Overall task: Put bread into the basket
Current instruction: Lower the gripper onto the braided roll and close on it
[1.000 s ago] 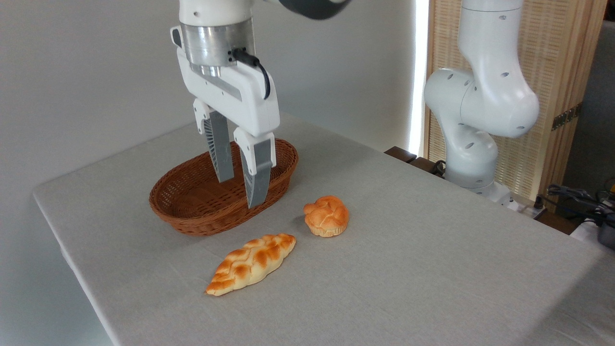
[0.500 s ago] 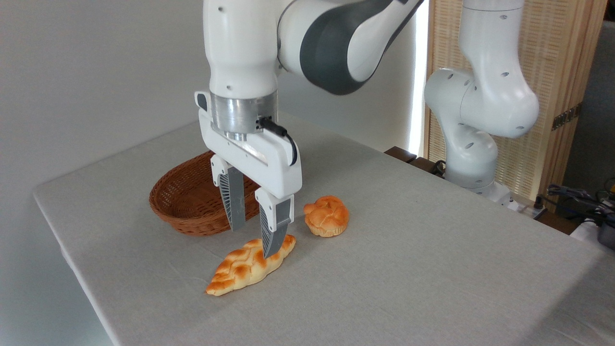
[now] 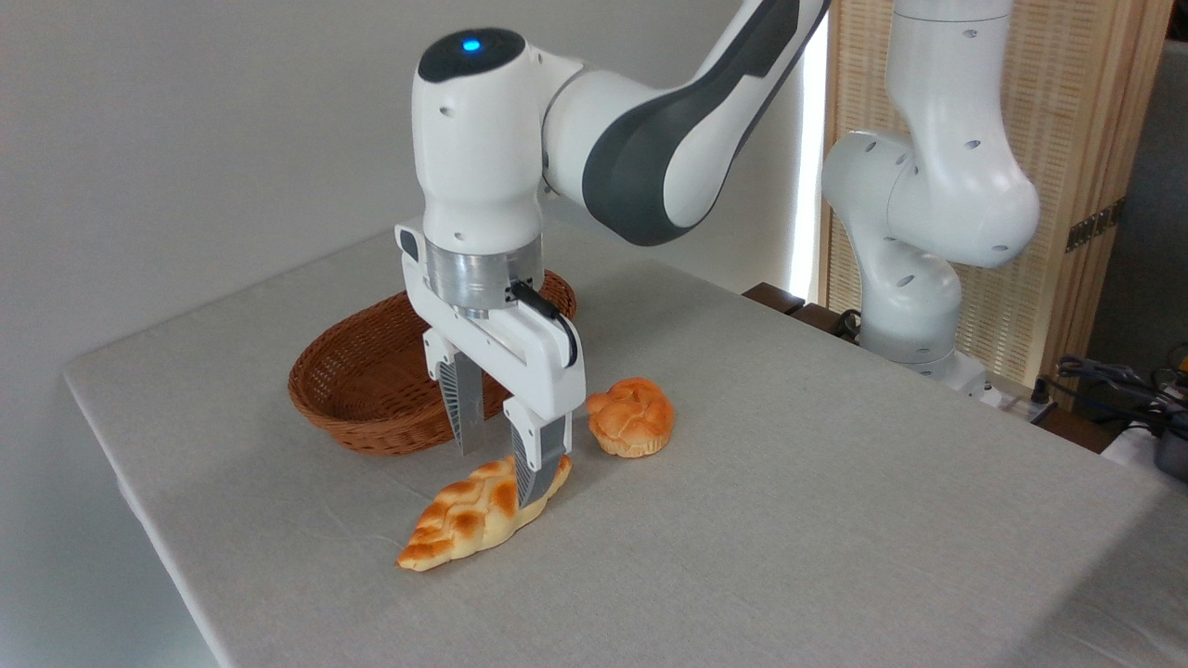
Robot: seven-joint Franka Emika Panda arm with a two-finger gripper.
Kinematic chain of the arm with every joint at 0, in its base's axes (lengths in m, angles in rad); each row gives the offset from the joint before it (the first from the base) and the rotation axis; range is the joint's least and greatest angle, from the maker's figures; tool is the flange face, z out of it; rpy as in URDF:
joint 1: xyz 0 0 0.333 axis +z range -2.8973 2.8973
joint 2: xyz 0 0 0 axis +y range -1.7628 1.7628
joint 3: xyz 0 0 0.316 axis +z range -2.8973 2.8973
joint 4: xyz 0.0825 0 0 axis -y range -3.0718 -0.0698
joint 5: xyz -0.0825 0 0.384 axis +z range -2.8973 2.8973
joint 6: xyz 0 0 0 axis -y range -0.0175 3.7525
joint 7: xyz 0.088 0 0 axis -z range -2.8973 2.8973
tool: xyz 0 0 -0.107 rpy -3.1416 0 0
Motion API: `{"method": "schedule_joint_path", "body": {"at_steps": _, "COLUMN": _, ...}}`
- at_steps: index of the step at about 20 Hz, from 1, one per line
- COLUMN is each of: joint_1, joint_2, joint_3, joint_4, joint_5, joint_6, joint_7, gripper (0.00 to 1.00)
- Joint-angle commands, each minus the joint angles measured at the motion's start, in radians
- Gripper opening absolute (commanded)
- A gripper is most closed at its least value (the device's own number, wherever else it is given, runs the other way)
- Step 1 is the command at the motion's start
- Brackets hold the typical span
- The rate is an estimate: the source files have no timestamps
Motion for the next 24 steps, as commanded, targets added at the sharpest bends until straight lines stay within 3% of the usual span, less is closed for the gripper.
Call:
{"method": "schedule_joint_path", "body": {"at_steps": 1, "joint_1": -0.017, "joint_2": 0.014, "joint_3": -0.013, "joint_4": -0.033, "joint_5": -0.009, "joint_6": 0.05, "joint_7": 0.007, "gripper": 1.0}}
{"method": "schedule_joint_path", "body": {"at_steps": 6, "joint_1": -0.017, "joint_2": 0.028, "joint_3": -0.023, "joint_4": -0.073, "joint_5": -0.013, "joint_6": 0.115, "joint_7": 0.007, "gripper": 1.0}}
{"method": "schedule_joint_path", "body": {"at_steps": 7, "joint_1": -0.017, "joint_2": 0.03, "joint_3": -0.023, "joint_4": -0.075, "joint_5": -0.013, "joint_6": 0.116, "joint_7": 0.008, "gripper": 0.95}}
{"method": "schedule_joint_path", "body": {"at_steps": 10, "joint_1": -0.017, "joint_2": 0.034, "joint_3": -0.023, "joint_4": -0.073, "joint_5": -0.007, "joint_6": 0.125, "joint_7": 0.056, "gripper": 0.59}}
{"method": "schedule_joint_path", "body": {"at_steps": 12, "joint_1": -0.017, "joint_2": 0.036, "joint_3": -0.02, "joint_4": -0.076, "joint_5": -0.006, "joint_6": 0.116, "joint_7": 0.111, "gripper": 0.48}}
{"method": "schedule_joint_path", "body": {"at_steps": 16, "joint_1": -0.016, "joint_2": 0.037, "joint_3": -0.013, "joint_4": -0.081, "joint_5": -0.007, "joint_6": 0.116, "joint_7": 0.114, "gripper": 0.27}}
{"method": "schedule_joint_path", "body": {"at_steps": 19, "joint_1": -0.016, "joint_2": 0.036, "joint_3": -0.011, "joint_4": -0.081, "joint_5": -0.007, "joint_6": 0.116, "joint_7": 0.114, "gripper": 0.22}}
{"method": "schedule_joint_path", "body": {"at_steps": 24, "joint_1": -0.008, "joint_2": 0.034, "joint_3": -0.008, "joint_4": -0.05, "joint_5": -0.02, "joint_6": 0.107, "joint_7": 0.108, "gripper": 0.22}}
